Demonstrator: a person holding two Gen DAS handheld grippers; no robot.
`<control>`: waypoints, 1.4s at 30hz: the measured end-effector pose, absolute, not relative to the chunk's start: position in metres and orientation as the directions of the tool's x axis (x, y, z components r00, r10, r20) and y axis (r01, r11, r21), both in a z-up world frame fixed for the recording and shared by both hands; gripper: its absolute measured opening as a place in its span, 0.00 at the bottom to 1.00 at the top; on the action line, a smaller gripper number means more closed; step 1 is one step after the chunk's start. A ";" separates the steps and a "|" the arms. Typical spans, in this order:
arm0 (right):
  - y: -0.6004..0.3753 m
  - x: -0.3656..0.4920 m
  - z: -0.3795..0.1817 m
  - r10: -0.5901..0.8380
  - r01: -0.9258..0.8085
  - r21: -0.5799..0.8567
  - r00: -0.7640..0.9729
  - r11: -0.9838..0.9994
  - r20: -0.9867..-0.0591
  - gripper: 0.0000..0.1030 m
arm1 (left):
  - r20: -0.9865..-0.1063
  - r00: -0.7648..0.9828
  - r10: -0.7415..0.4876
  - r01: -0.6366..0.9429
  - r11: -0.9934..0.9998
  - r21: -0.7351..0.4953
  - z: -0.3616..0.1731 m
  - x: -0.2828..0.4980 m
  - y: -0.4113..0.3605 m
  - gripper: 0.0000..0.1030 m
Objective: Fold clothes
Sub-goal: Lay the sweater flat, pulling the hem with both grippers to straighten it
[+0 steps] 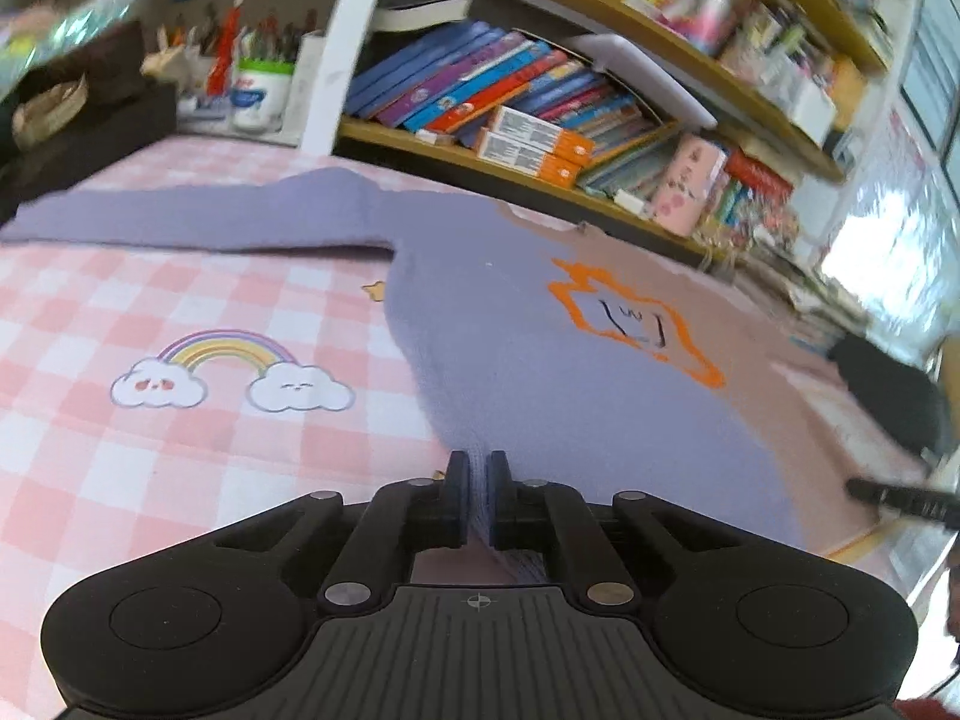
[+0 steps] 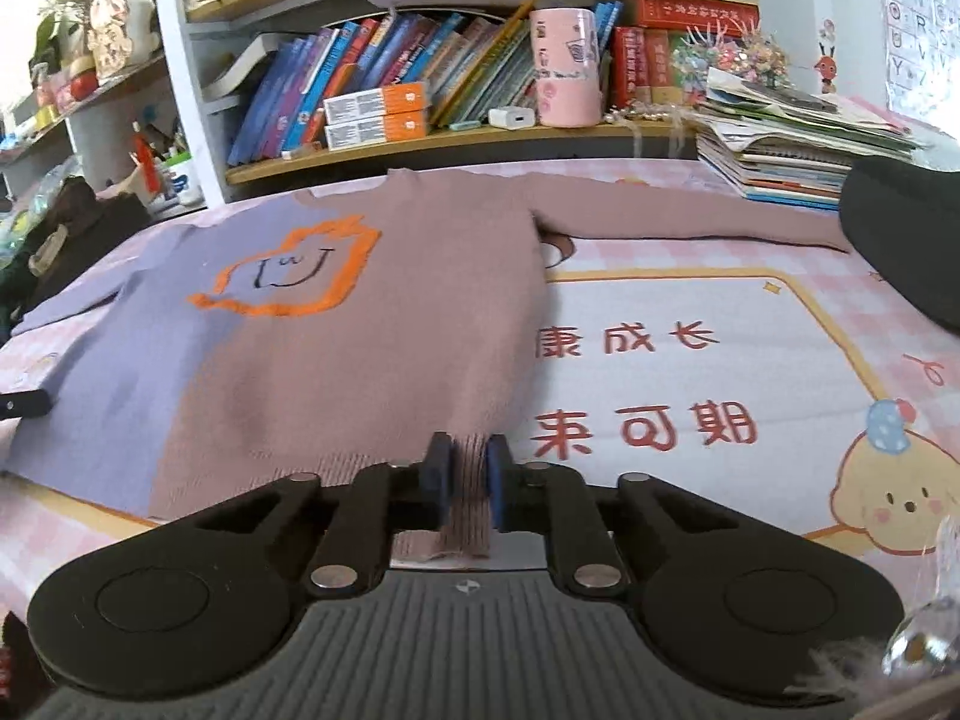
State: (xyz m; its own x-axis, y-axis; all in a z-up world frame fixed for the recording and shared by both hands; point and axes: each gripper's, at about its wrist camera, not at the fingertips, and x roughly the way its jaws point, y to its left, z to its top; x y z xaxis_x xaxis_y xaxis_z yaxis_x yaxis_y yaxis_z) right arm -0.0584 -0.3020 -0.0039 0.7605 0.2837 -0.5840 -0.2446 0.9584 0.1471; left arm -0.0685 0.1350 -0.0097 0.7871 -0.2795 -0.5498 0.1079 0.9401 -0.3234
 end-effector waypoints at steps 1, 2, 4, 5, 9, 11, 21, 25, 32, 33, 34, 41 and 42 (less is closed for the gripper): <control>-0.301 -0.057 -0.004 0.285 -0.245 0.149 0.760 0.958 -0.584 0.09 | -0.550 0.787 -0.280 0.107 0.940 -0.325 -0.010 -0.068 0.136 0.06; -0.301 -0.056 -0.003 0.286 -0.245 0.150 0.760 0.958 -0.584 0.09 | -0.551 0.787 -0.279 0.105 0.940 -0.325 -0.010 -0.067 0.136 0.06; -0.299 -0.053 -0.004 0.281 -0.244 0.143 0.763 0.959 -0.583 0.09 | -0.552 0.787 -0.274 0.105 0.942 -0.318 -0.010 -0.068 0.134 0.06; -0.298 -0.052 -0.004 0.276 -0.244 0.135 0.766 0.960 -0.581 0.09 | -0.550 0.788 -0.277 0.105 0.941 -0.323 -0.010 -0.068 0.135 0.06; -0.294 -0.051 -0.006 0.259 -0.247 0.100 0.777 0.964 -0.574 0.09 | -0.551 0.788 -0.275 0.102 0.941 -0.323 -0.011 -0.067 0.134 0.06; -0.294 -0.053 -0.005 0.258 -0.250 0.095 0.774 0.964 -0.578 0.09 | -0.555 0.786 -0.273 0.106 0.943 -0.315 -0.010 -0.066 0.133 0.06; -0.296 -0.062 -0.003 0.254 -0.253 0.083 0.778 0.964 -0.575 0.21 | -0.568 0.773 -0.284 0.096 0.937 -0.337 -0.007 -0.075 0.135 0.15; -0.299 -0.061 -0.005 0.257 -0.250 0.093 0.770 0.964 -0.584 0.20 | -0.561 0.769 -0.306 0.102 0.925 -0.365 -0.009 -0.075 0.133 0.15; -0.295 -0.063 -0.005 0.272 -0.280 0.081 0.762 0.957 -0.588 0.09 | -0.533 0.789 -0.305 0.087 0.914 -0.396 -0.014 -0.064 0.139 0.05; -0.294 -0.063 -0.005 0.271 -0.281 0.076 0.762 0.957 -0.588 0.09 | -0.532 0.791 -0.303 0.087 0.916 -0.392 -0.014 -0.063 0.138 0.04; -0.293 -0.063 -0.005 0.269 -0.282 0.072 0.763 0.957 -0.588 0.09 | -0.532 0.791 -0.300 0.090 0.919 -0.385 -0.014 -0.063 0.137 0.04; -0.288 -0.066 -0.004 0.259 -0.287 0.047 0.764 0.957 -0.591 0.09 | -0.533 0.793 -0.294 0.086 0.921 -0.380 -0.014 -0.067 0.140 0.04; -0.288 -0.066 -0.004 0.260 -0.287 0.049 0.764 0.957 -0.590 0.09 | -0.534 0.793 -0.293 0.085 0.922 -0.378 -0.013 -0.067 0.140 0.05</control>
State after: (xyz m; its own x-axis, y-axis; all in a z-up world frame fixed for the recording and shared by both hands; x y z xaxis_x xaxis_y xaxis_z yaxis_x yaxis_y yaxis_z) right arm -0.0655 -0.2883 -0.0043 0.7642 0.2596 -0.5904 -0.2872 0.9566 0.0488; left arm -0.0672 0.1396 -0.0133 0.7929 -0.2925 -0.5345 0.0851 0.9218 -0.3783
